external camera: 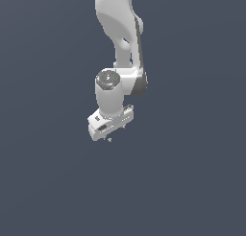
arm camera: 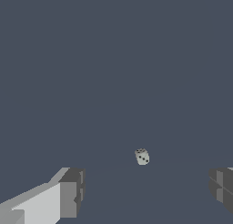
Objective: Pick up the object and move it to a goal position.
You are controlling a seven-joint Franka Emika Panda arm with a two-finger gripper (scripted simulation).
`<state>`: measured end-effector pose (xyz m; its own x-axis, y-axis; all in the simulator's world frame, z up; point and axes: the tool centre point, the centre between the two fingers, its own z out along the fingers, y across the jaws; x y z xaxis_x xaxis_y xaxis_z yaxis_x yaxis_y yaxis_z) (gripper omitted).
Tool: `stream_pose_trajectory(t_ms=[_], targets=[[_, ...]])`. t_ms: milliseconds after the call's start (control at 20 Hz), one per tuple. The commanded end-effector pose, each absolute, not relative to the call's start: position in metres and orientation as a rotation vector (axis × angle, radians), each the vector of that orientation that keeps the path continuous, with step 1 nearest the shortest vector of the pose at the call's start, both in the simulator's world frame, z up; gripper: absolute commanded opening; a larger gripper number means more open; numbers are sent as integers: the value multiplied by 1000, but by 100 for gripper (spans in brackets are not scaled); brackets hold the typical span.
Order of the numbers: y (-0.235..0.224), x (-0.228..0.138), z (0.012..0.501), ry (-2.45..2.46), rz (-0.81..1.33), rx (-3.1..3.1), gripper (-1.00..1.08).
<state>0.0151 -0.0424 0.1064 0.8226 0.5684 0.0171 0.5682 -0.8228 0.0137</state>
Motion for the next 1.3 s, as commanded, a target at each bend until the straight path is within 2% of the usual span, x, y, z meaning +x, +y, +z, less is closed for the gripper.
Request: stream_pose_trajectory(t_ms=[0, 600, 1250], targets=[[-49, 14, 96, 1024, 24, 2962, 100], [-67, 9, 63, 1289, 2, 2864, 100], [-69, 8, 47, 1316, 0, 2853, 100]])
